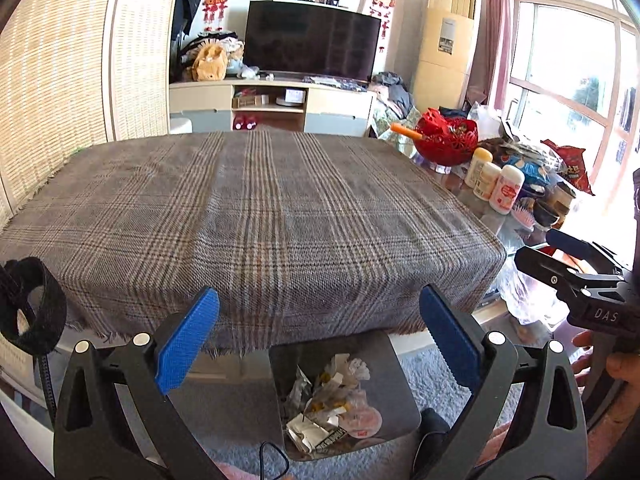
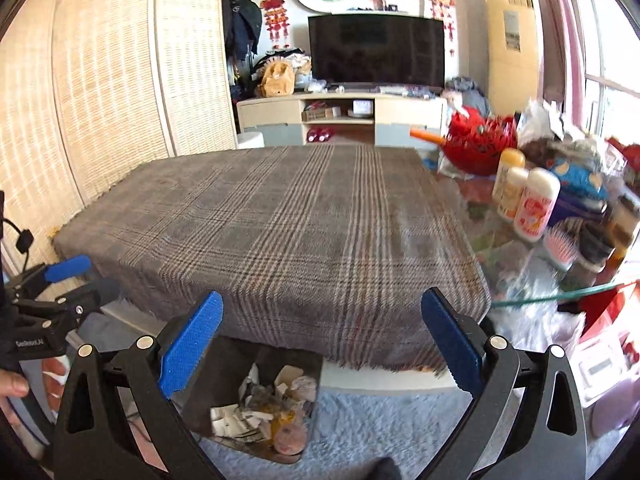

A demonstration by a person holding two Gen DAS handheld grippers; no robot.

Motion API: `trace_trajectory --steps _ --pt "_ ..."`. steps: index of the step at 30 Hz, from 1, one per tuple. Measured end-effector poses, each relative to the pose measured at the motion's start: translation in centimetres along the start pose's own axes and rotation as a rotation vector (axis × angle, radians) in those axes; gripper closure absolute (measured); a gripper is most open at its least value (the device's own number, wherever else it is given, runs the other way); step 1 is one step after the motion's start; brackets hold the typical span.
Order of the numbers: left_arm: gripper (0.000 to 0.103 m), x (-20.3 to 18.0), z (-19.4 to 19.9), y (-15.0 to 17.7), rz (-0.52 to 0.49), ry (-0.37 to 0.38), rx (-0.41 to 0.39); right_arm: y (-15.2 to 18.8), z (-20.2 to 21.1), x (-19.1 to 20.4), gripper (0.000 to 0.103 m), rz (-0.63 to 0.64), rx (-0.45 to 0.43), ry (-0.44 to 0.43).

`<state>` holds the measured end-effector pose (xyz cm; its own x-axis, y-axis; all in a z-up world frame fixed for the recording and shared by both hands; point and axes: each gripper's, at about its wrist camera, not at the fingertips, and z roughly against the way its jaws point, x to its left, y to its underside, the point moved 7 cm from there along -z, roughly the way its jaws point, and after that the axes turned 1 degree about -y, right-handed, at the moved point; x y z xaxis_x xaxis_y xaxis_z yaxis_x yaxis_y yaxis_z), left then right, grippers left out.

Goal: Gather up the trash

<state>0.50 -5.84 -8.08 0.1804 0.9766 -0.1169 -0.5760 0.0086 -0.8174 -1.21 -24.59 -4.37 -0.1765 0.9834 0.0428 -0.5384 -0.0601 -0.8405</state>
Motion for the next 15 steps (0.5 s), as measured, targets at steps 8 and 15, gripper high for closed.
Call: trace_trajectory --steps 8,15 --pt "0.008 0.1 0.1 -0.9 -0.006 -0.032 -0.042 -0.1 0.3 -1.7 0.003 -0.050 -0.074 0.092" --pt "0.008 -0.9 -0.5 -1.1 -0.033 -0.028 -0.070 0.1 0.4 -2.5 0.003 -0.070 -0.090 0.156"
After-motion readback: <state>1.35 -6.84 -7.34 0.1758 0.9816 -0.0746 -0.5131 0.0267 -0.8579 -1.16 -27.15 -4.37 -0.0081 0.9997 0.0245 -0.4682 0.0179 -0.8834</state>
